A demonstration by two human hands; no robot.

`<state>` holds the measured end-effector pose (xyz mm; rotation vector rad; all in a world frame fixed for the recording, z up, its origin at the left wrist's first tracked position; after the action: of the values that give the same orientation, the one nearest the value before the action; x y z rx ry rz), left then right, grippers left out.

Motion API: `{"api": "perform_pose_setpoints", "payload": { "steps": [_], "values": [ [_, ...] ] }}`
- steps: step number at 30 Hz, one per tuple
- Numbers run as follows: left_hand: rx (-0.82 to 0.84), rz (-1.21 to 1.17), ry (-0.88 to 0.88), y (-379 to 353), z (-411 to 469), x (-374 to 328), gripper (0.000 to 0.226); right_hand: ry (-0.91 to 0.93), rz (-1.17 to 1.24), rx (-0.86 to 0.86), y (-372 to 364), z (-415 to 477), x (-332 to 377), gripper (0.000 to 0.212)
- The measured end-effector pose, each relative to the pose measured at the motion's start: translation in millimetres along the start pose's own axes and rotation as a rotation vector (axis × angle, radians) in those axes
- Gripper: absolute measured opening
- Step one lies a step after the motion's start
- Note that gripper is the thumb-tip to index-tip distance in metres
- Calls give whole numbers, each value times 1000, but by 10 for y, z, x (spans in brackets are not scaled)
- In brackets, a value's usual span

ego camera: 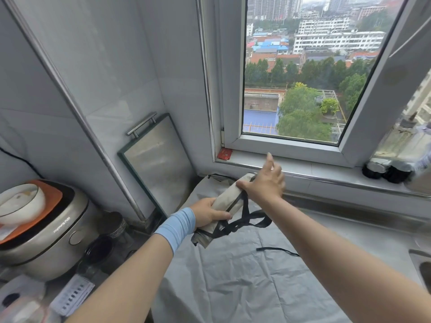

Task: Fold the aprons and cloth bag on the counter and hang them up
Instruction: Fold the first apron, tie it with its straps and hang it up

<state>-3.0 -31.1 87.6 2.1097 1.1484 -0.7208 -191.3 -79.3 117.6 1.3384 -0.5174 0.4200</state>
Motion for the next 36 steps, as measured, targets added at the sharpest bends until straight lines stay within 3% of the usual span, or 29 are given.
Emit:
{"api": "perform_pose_setpoints", "payload": {
  "steps": [1, 3, 5, 9, 12, 15, 19, 22, 24, 26, 29, 31, 36],
  "values": [
    [-10, 0, -3, -4, -12, 1, 32, 201, -161, -69, 10, 0, 54, 90],
    [-6, -81, -17, -15, -14, -3, 37, 572, -259, -88, 39, -64, 194, 44],
    [27, -177, -34, -13, -24, -46, 39, 701, -211, 47, -3, -139, 253, 36],
    [12, -157, -88, -32, -49, -119, 36, 507, 155, 508, 26, -254, 237, 58],
    [-13, -256, -114, -47, -78, -133, 32, 412, 370, 631, 44, -283, 216, 71],
    [13, -362, -137, -46, -128, -213, 27, 461, 231, 570, 25, -248, 214, 66],
    [-8, -297, -120, -24, -172, -269, 29, 507, 126, 410, 60, -172, 251, 26],
    [-141, -229, -72, -4, -135, -309, 59, 468, 176, 333, 102, -196, 284, 21],
    [-221, -166, -42, 3, -114, -333, 86, 359, 366, 328, 152, -201, 308, 28],
    [-232, -139, -56, 27, -114, -348, 99, 262, 577, 413, 159, -215, 349, 27],
    [19, -164, -136, -24, -203, -402, 86, 194, 718, 463, 182, -219, 413, 23],
    [101, -164, -148, -19, -265, -408, 75, 136, 745, 480, 197, -205, 415, 26],
    [61, -212, -116, 57, -334, -369, 45, -15, 923, 678, 178, -176, 377, 16]
  ]
}}
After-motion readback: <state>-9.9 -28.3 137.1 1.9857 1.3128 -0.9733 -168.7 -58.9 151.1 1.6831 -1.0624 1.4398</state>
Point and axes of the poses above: each hand's wrist, its own z-axis towards the middle knuckle, its own y-axis out of the back of the hand, x = y × z, the point moved 3 cm from there along z, towards the middle knuckle, and after that the axes turned 15 degrees about y, right-handed, at the moved point
